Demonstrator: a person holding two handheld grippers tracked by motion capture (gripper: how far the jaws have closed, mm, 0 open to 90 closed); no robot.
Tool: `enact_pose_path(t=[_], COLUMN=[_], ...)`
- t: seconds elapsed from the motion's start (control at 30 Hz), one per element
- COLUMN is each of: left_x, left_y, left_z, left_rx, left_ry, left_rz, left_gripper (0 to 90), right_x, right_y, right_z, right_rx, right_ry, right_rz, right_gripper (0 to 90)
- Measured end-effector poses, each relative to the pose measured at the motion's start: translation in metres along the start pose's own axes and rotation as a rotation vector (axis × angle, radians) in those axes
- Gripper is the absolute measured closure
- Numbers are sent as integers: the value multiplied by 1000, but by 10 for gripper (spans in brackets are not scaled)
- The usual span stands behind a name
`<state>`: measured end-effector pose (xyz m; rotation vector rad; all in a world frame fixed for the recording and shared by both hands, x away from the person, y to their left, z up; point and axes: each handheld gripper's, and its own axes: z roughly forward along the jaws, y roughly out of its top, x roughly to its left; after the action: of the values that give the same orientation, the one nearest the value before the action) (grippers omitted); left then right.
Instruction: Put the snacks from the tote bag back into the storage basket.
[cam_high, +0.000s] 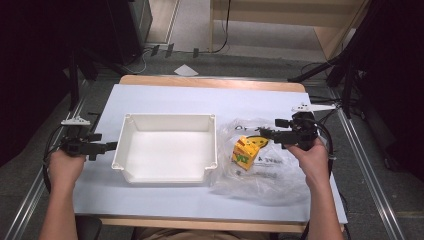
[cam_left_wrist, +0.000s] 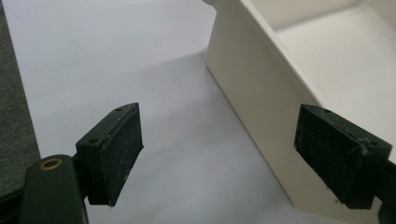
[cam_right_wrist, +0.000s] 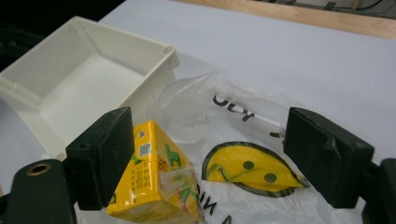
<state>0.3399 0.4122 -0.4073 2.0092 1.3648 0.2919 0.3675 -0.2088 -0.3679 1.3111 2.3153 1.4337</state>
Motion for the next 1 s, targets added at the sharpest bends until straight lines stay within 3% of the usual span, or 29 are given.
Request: enact_pose_path(t=[0.23, 0.3, 0.37, 0.5, 0.6, 0.67, 0.8, 0.93, 1.0], left_x=[4, 5, 5, 7, 10, 10, 9, 8, 7], left_y=[-2, -3, -5, -7, -9, -10, -9, -9, -9], left_z=[-5, -6, -8, -12, -14, -14, -15, -14, -13], left_rx=[-18, -55, -83, -106, -98, -94, -92, -74, -62], left_ry=[31, 60, 51, 55, 52, 36, 35, 54, 98], left_rz=[-33, -34, -15, -26, -41, -30, -49, -44, -49], left_gripper=[160, 159, 160, 164, 176, 182, 196, 211, 211], right_x=[6, 6, 6, 6, 8, 10, 11, 13, 14], right_y=[1, 1, 1, 2, 2, 1, 2, 4, 4], right_z=[7, 9, 10, 10, 11, 9, 6, 6, 7], right_rx=[60, 72, 76, 88, 102, 89, 82, 107, 118], right_ry=[7, 2, 2, 2, 3, -16, -3, -4, -8], right_rz=[-35, -34, -30, -21, -30, -60, -72, -81, -85], right_gripper=[172, 171, 167, 162, 178, 245, 284, 302, 302])
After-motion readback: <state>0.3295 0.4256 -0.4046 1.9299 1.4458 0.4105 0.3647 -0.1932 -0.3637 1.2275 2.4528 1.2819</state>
